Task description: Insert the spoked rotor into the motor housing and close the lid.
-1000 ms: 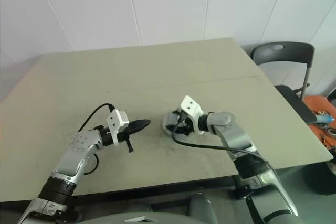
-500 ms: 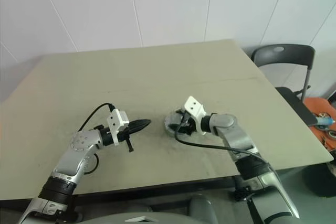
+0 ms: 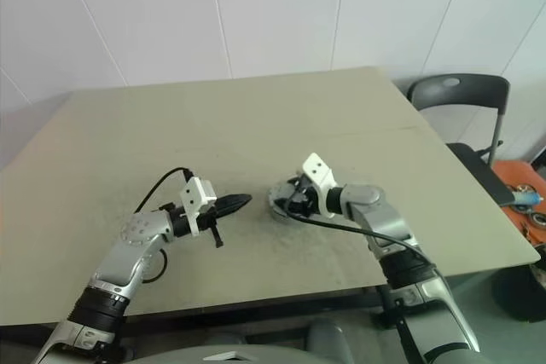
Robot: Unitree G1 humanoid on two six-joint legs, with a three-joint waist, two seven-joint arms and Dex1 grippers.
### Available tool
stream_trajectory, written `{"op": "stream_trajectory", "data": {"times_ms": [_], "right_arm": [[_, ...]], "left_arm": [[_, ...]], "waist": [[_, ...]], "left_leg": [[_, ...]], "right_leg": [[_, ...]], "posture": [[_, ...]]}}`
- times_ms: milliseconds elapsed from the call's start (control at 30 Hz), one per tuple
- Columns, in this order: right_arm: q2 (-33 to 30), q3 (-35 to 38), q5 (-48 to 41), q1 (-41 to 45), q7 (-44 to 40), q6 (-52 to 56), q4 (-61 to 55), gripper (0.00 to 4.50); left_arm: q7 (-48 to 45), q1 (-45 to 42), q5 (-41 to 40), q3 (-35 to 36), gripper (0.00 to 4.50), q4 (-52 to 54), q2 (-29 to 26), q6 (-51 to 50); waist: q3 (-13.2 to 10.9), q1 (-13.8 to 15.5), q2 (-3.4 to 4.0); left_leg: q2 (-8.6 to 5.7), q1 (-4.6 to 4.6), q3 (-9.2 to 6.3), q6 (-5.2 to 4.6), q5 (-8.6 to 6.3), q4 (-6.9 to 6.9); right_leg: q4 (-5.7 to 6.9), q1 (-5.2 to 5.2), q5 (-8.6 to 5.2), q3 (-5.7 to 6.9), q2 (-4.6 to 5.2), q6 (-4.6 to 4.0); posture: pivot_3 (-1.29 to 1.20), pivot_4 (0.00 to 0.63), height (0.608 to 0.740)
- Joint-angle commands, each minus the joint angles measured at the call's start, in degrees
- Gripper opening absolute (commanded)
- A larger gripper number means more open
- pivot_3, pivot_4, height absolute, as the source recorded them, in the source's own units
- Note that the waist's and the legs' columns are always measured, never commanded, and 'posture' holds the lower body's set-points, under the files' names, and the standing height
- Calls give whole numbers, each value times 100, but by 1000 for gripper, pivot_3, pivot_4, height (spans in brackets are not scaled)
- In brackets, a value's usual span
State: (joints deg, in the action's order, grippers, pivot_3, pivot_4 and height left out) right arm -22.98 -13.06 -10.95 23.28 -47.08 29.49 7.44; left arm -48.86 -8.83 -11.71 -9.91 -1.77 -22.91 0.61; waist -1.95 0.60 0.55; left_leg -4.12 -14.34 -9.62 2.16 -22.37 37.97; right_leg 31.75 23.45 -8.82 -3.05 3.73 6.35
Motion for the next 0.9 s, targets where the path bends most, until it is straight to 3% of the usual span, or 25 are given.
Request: {"op": "stream_trajectory", "data": {"times_ms": [33, 567, 900], "right_arm": [[-21, -154, 219, -175, 141, 116, 140, 3067], [54, -397, 526, -417, 240, -276, -158, 3067], [379, -59, -75, -401, 211, 458, -314, 3067]], "left_arm": [[-11, -155, -33, 92, 0, 206, -57, -9], [-116, -247, -83, 192, 0, -42, -155, 87], [-147, -244, -29, 179, 0, -283, -121, 318]], "waist": [[0, -7, 0], [-2, -50, -2], [-1, -131, -5]], "left_leg": [[0, 0, 0, 0, 0, 0], [5, 3, 0, 0, 0, -27], [11, 1, -1, 2, 1, -77]], "right_leg": [[1, 0, 0, 0, -1, 0], [-3, 9, -4, 1, -3, 4], [-9, 35, -3, 0, -5, 19]], "posture": [[0, 0, 740], [0, 0, 740], [0, 0, 740]]}}
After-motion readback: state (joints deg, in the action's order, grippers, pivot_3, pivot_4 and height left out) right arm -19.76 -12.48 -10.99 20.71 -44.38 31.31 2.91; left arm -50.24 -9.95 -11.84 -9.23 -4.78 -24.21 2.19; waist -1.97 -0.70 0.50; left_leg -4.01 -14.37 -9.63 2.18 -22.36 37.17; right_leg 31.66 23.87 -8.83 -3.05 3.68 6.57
